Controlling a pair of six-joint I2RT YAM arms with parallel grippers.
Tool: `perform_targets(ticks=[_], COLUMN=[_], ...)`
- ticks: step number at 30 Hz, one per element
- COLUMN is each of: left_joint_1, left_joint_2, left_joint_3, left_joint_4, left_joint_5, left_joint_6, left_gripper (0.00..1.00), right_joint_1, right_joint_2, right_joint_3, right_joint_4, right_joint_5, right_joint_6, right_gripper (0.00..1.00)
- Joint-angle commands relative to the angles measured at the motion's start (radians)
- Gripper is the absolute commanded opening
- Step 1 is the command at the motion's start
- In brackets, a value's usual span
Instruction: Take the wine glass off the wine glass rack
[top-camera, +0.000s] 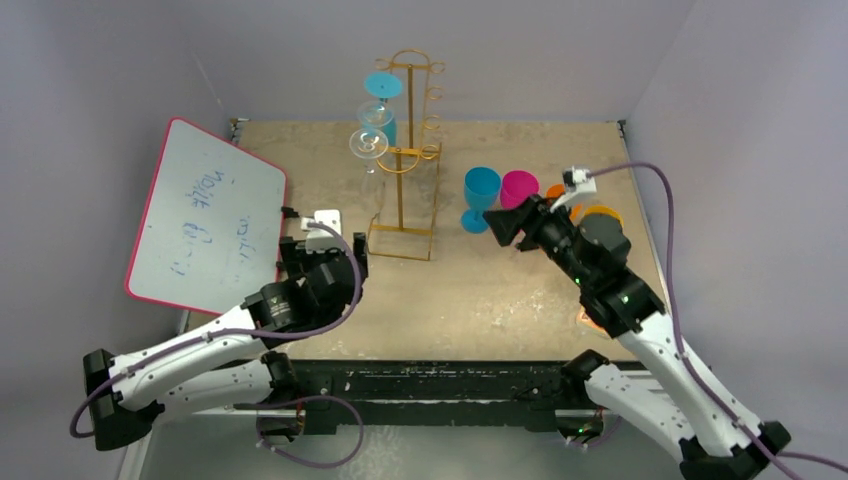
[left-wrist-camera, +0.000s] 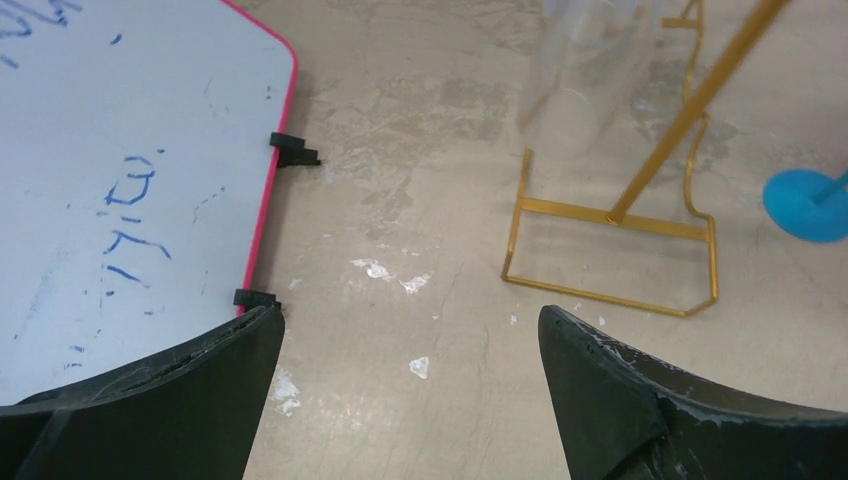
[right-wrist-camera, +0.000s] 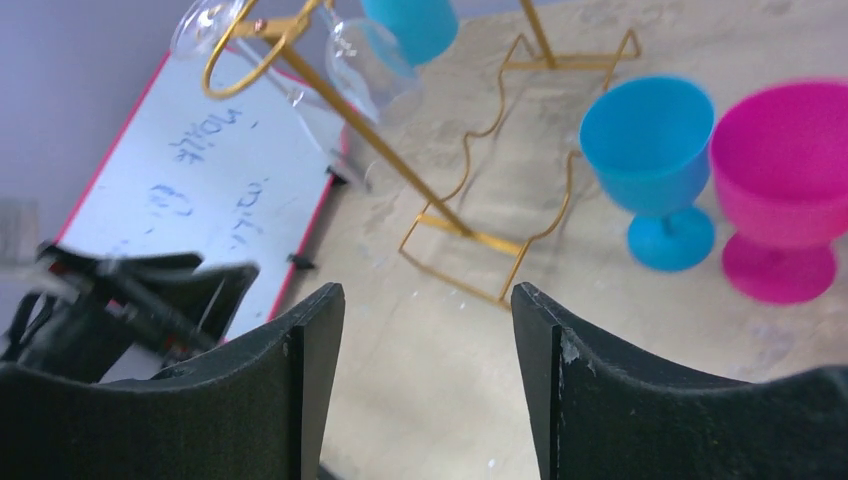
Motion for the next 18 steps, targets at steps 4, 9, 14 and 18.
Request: perform_targets(ticks=[4,9,14,18], left_joint_1=[0.448,0.904,1.016,1.016], left_joint_2=[-0.024,0.121,0.210,0.195], left_joint_3=[0.053,0.234,0.478,0.566], left_joint_4=[0.041,-0.062,-0.240,-0.241], left_joint_5=[0.419,0.867,0.799,0.925], left_joint_6=[-0.078,-0.014,-0.091,-0.083], left_gripper=[1.00,1.00,1.00,1.00], right_joint_1=[-0.005,-0.004,-0.005,-0.004], right_joint_2=[-0.239,-0.285,-0.313,-0.338], right_joint_3=[-0.181,-0.171,-0.142,-0.141], right_joint_4=[0.102,-0.022,-0.119,-0.115], right_joint_5=[-0.050,-0.050,-0.026,-0.024], right_joint_6=[0.241,0.271,0.287,0.302], right_gripper=[0.69,0.71,0.72,0.72])
